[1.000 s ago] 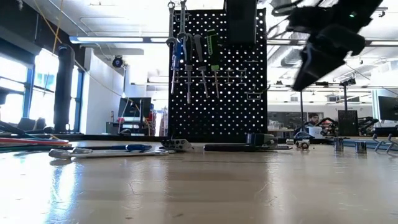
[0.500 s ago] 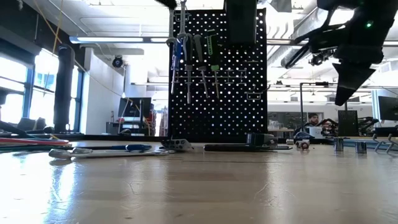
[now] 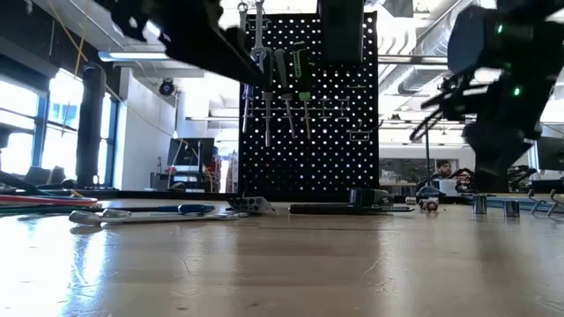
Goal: Hang tools onto peg board
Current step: Put the socket into the black bin on the peg board
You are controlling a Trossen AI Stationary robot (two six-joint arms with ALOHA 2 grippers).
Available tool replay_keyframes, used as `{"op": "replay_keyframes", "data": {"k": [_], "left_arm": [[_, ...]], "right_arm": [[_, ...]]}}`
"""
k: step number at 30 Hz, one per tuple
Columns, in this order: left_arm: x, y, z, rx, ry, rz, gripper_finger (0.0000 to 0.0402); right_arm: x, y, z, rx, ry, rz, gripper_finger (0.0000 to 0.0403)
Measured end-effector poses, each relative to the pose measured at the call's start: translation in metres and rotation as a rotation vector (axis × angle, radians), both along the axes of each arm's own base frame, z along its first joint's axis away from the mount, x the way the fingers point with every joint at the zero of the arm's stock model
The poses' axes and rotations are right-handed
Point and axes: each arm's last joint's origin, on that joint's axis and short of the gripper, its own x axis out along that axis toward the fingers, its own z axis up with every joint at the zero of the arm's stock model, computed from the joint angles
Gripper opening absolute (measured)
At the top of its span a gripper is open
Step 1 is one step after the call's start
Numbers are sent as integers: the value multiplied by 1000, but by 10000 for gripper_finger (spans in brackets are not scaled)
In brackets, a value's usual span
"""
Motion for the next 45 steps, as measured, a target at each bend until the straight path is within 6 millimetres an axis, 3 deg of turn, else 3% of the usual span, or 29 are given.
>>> {"op": "replay_keyframes", "data": {"k": [9,15,19,25,26,35,45], "left_arm": [[-7,11,-24,-74,-99,57,155],[-7,12,-25,-72,-108,59,155],[-6,14,-24,-68,-123,59,155],[-6,14,-24,-68,-120,60,155],[-6,14,-24,-68,-121,60,155],[-6,14,-24,-74,-121,64,155],[-6,14,-24,-74,-122,65,155]], "right_arm": [[-7,-19,-25,-31,-53,-100,227],[-9,-23,-36,-26,-97,-104,221],[-8,-24,-40,-4,-146,-110,176],[-8,-22,-41,13,-145,-78,55],[-8,-22,-41,11,-143,-64,49],[-3,-20,-36,11,-140,-13,50],[10,-20,-12,-3,-201,52,50]]}}
